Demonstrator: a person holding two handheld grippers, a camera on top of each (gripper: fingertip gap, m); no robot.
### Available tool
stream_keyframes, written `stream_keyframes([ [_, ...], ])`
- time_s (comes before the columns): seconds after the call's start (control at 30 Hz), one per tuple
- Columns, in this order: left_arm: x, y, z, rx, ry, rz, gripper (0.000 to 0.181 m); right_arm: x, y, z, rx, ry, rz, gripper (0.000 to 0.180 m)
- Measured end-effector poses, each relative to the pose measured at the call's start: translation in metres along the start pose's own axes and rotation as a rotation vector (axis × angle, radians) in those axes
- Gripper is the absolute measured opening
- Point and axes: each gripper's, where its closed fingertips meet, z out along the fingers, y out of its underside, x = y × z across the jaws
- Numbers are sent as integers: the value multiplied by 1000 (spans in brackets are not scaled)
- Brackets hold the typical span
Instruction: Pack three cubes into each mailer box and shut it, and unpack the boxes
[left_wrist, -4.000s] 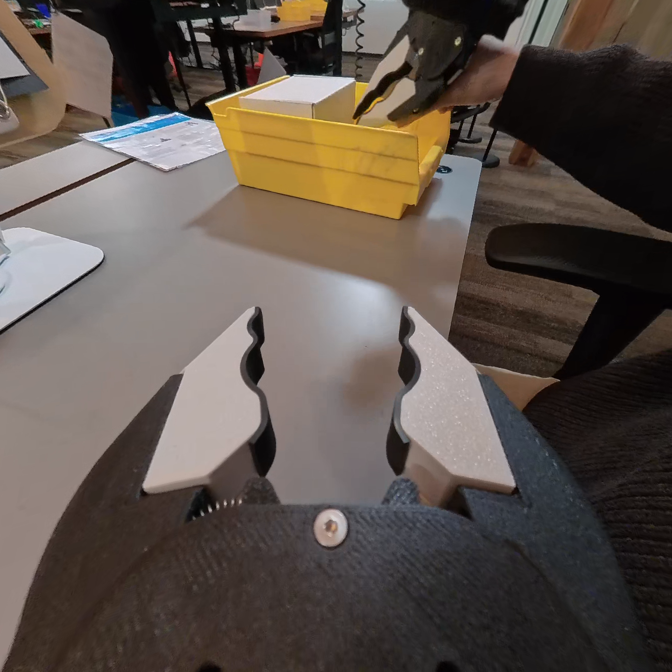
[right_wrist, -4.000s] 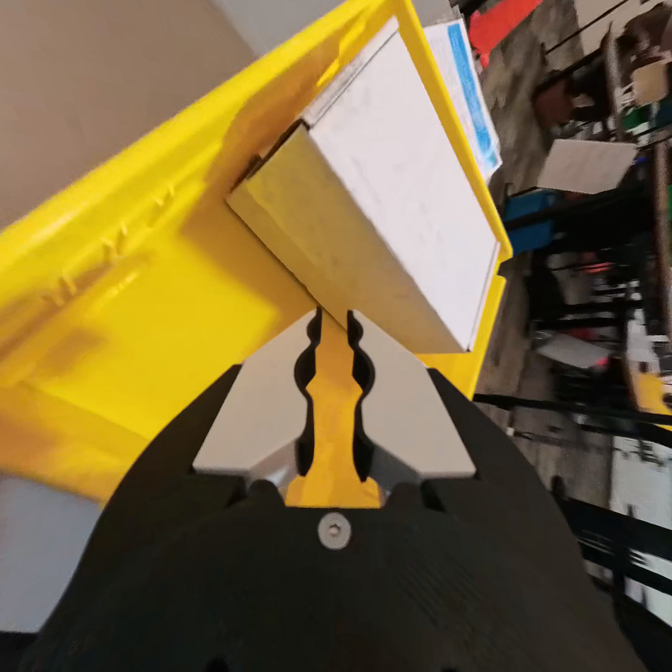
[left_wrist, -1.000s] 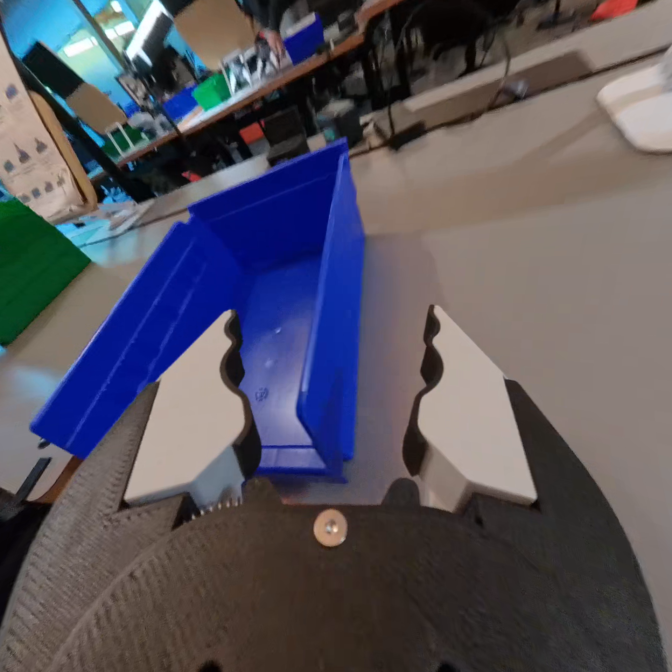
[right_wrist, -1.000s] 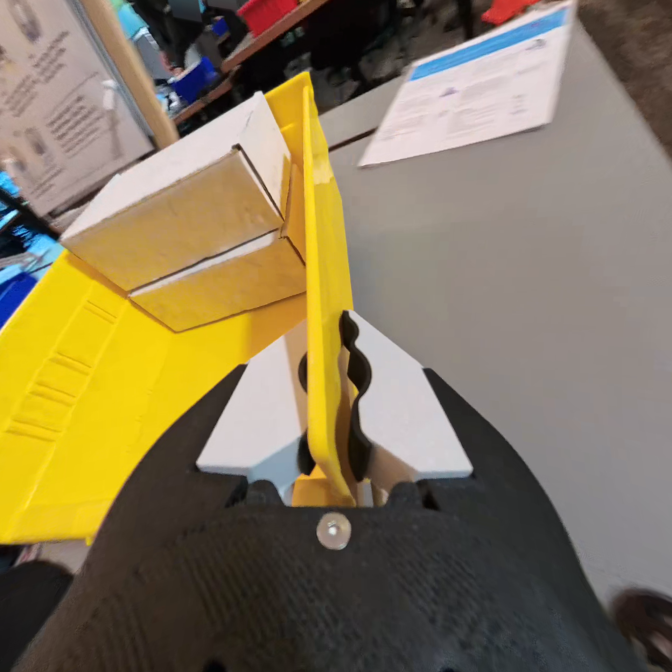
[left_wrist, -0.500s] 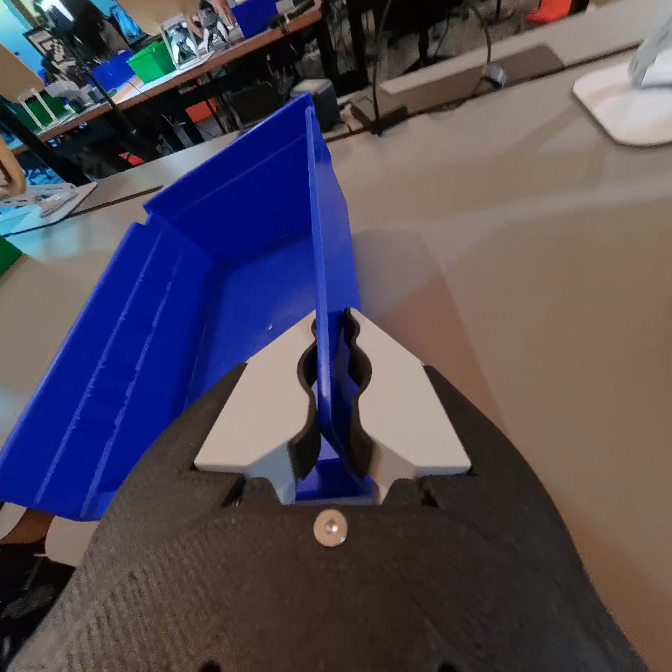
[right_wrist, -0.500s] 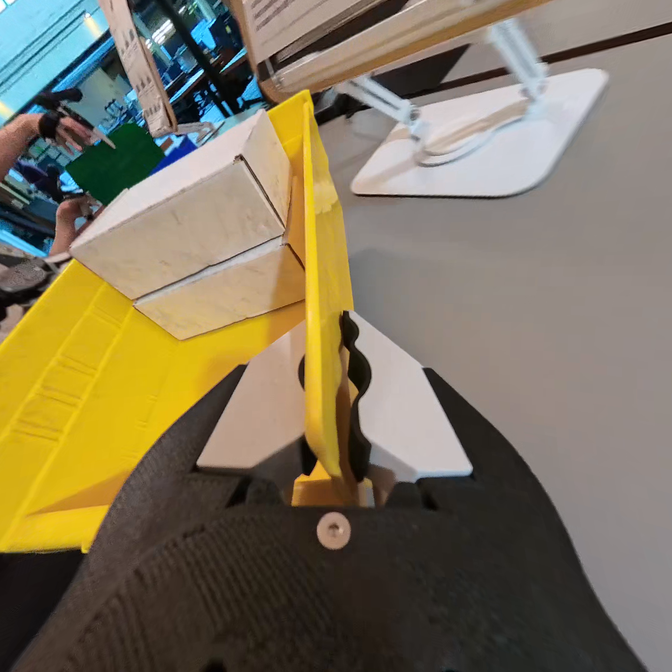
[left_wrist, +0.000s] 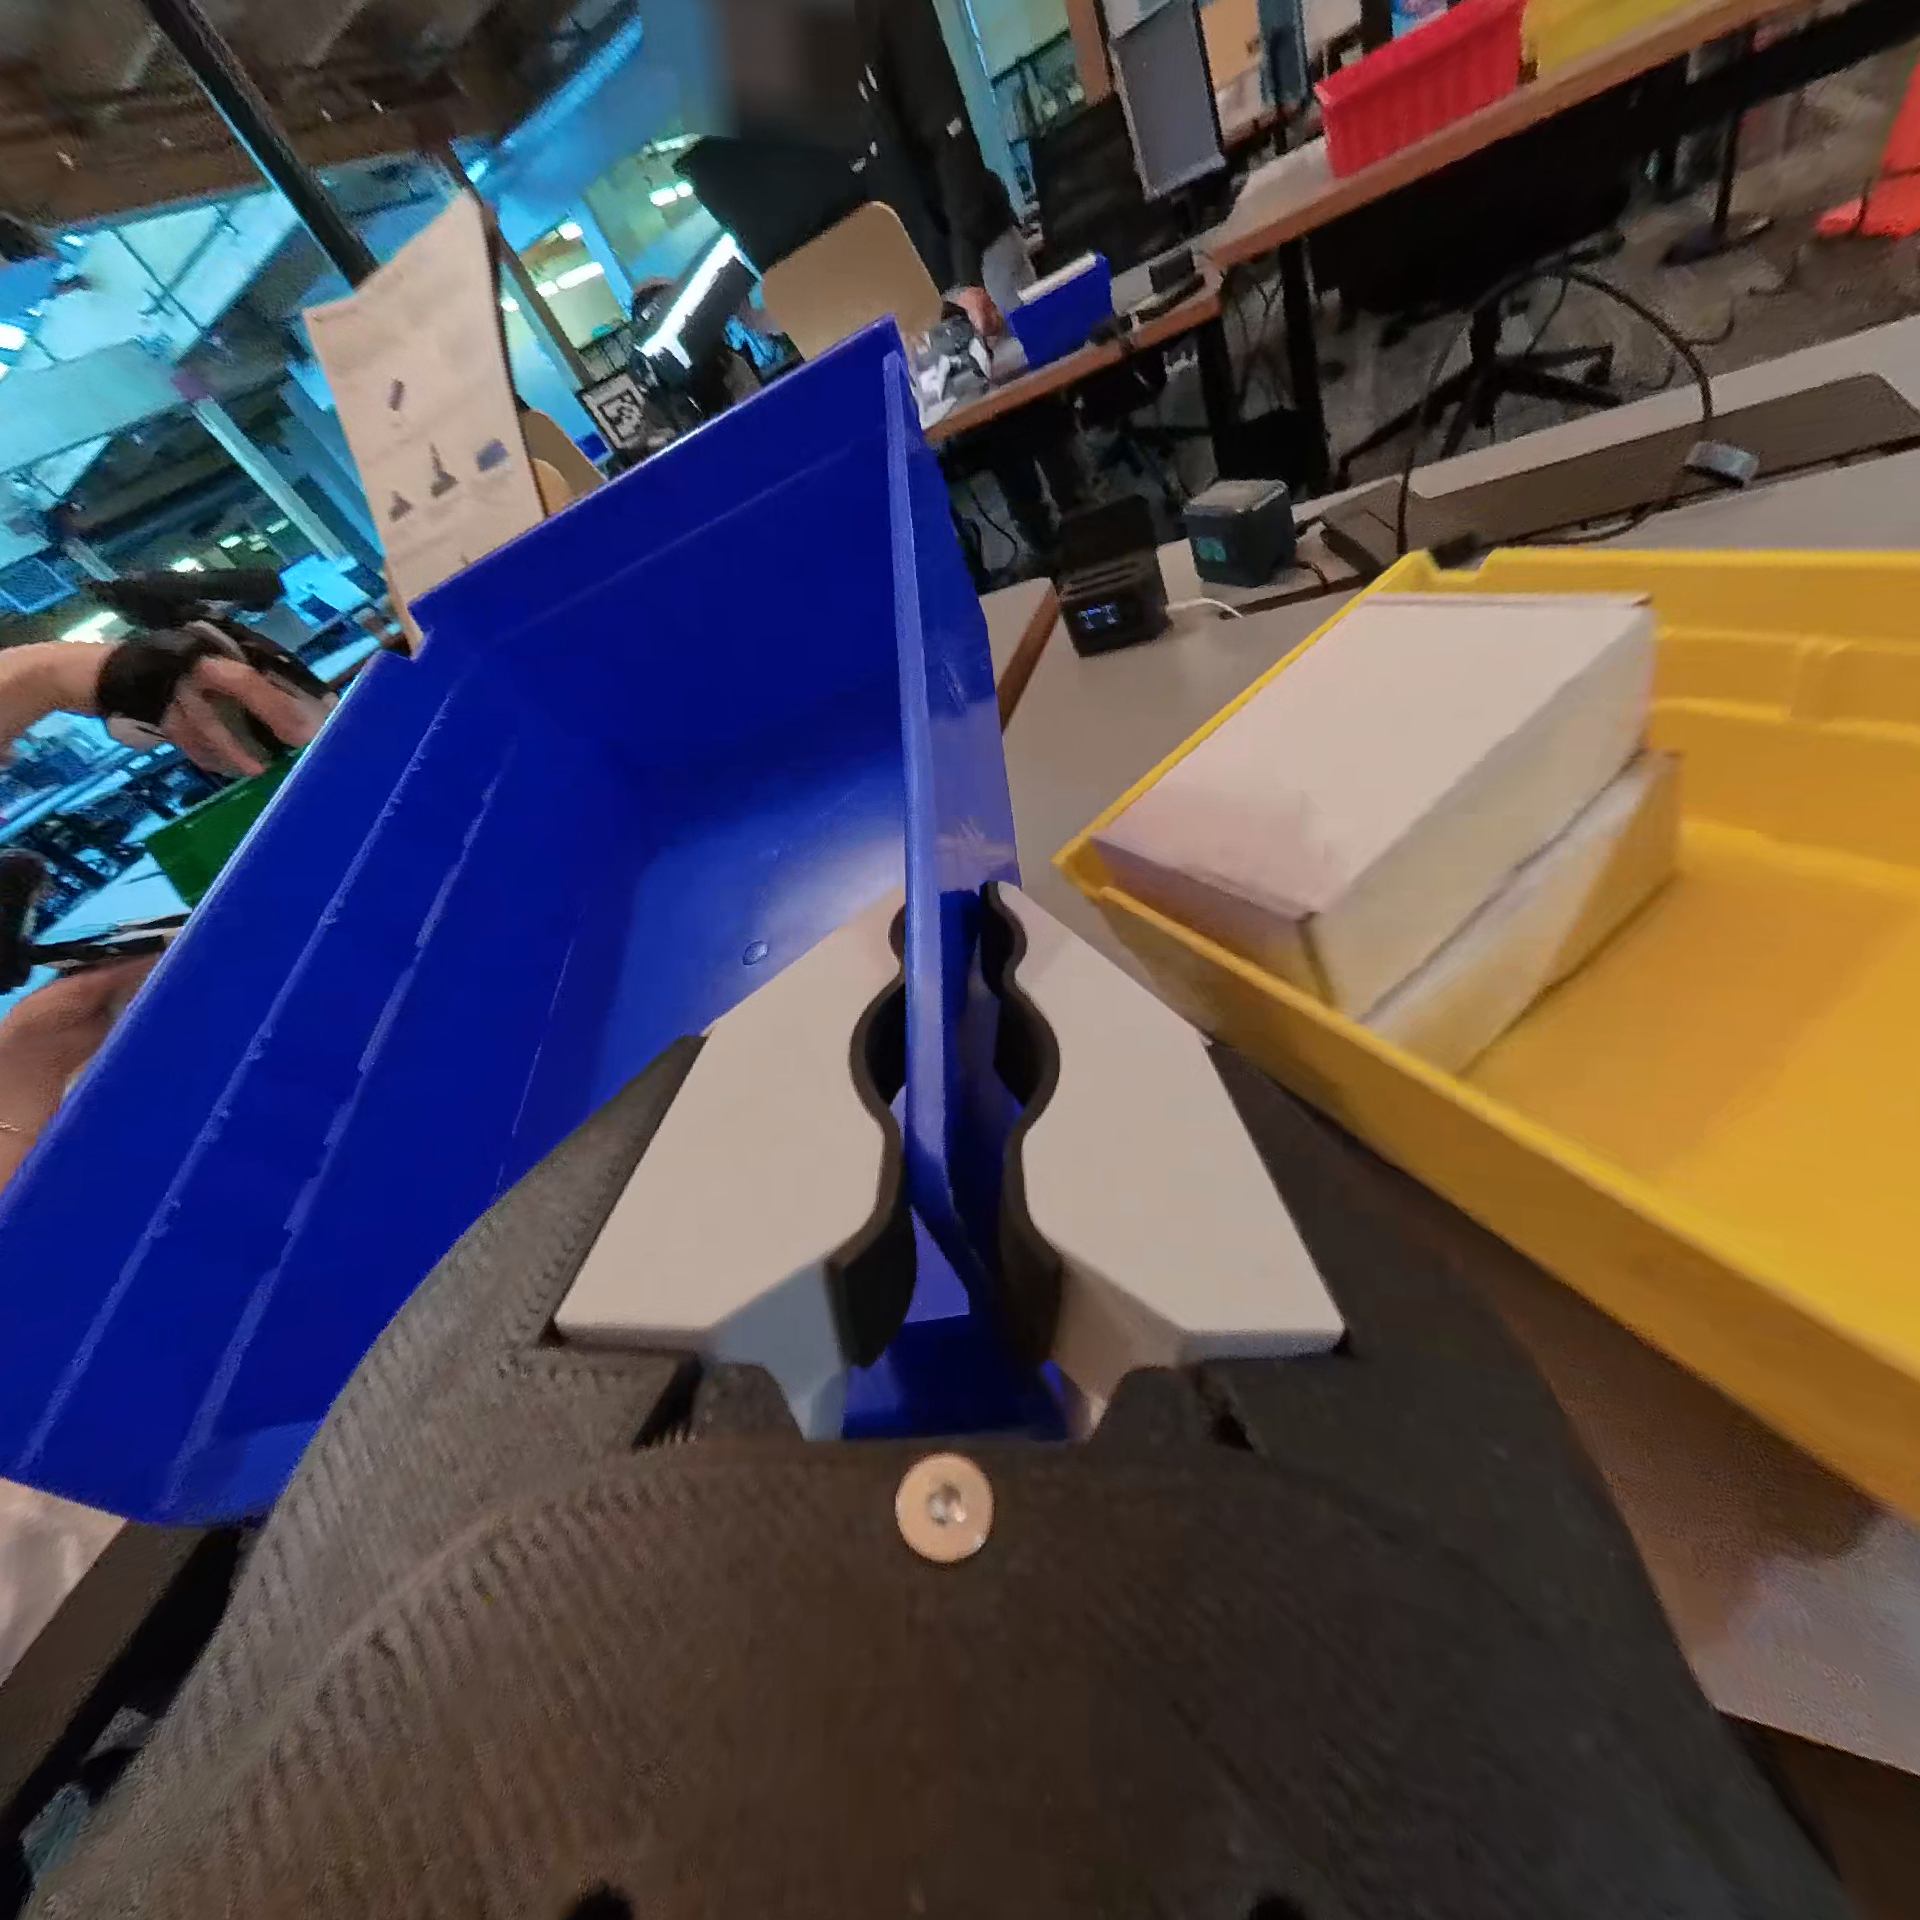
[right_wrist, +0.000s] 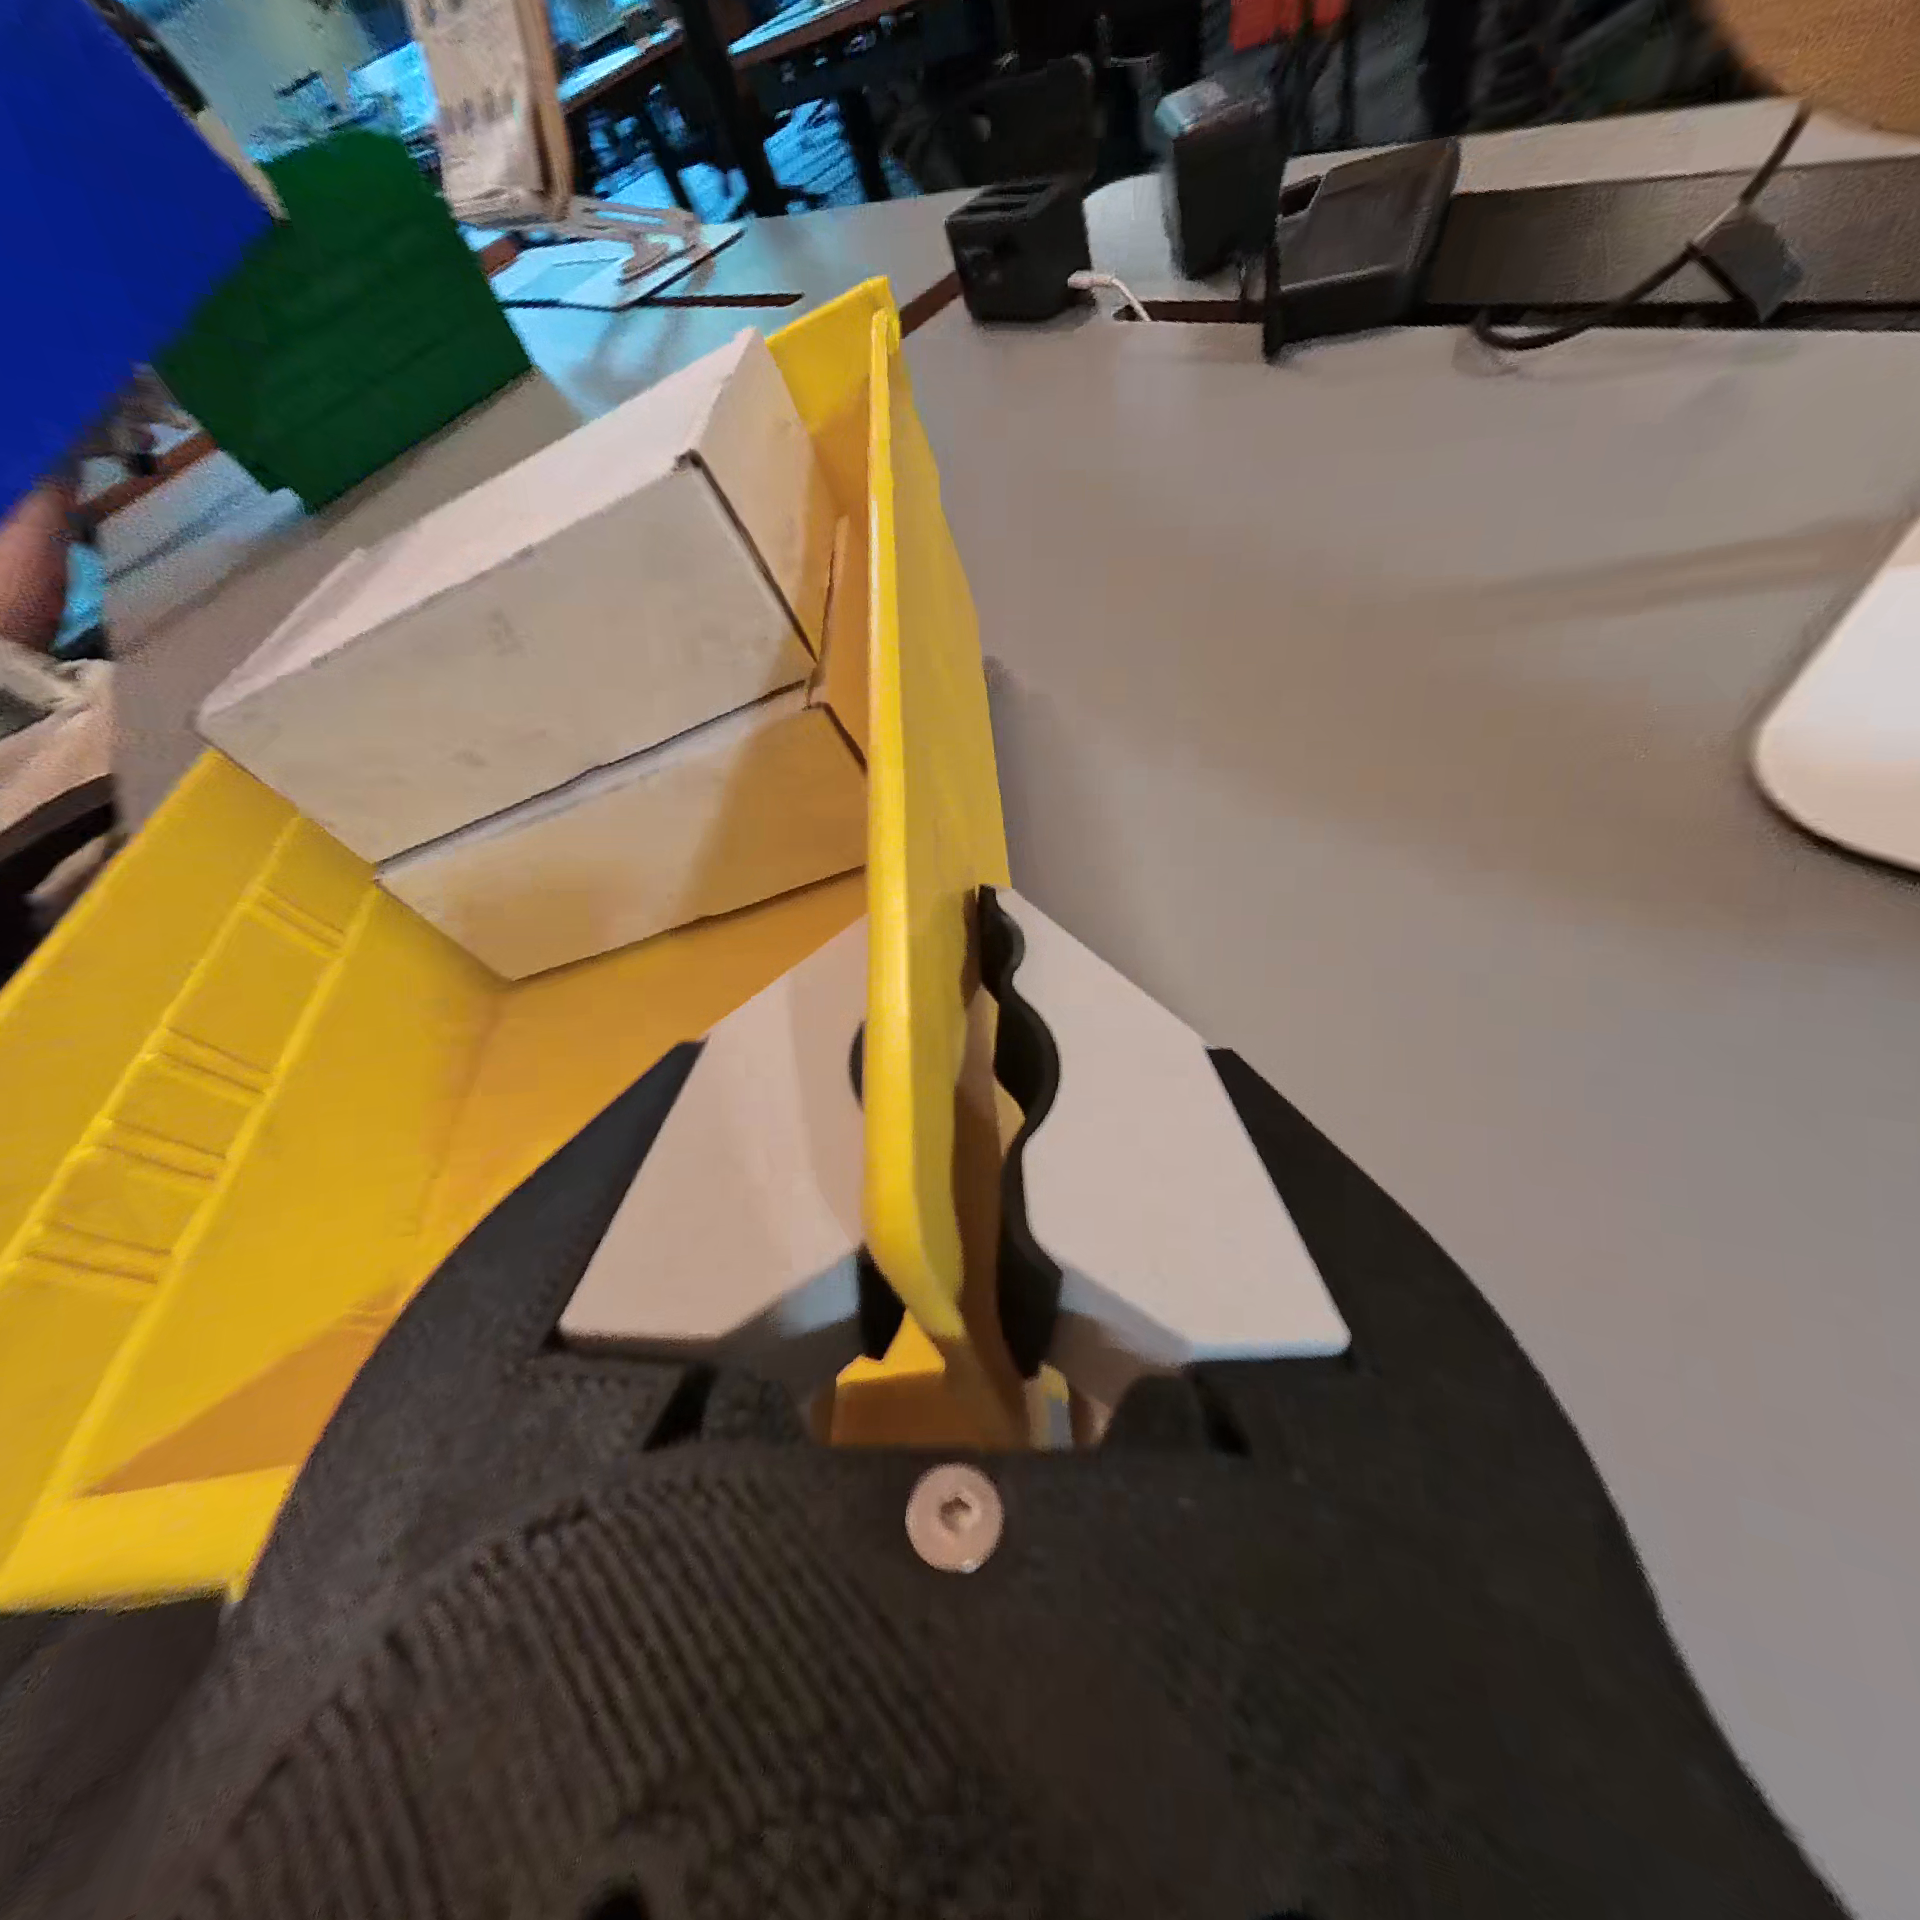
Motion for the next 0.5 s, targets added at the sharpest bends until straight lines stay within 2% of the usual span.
stream_keyframes([
  [0.17,-5,-11,-11,32,-15,-3,3,-54,13,48,84,93,110,11],
  [0.23,-2,-14,-12,41,5,-11,3,-83,16,61,95,72,125,25],
  [0.3,1,-16,-13,47,28,-27,2,-125,23,70,75,-35,82,56],
  [0.37,6,-18,-14,55,53,-40,3,-164,35,66,32,-164,-22,81],
  [0.5,19,-31,-24,86,93,-35,2,-175,40,35,23,-214,-173,81],
])
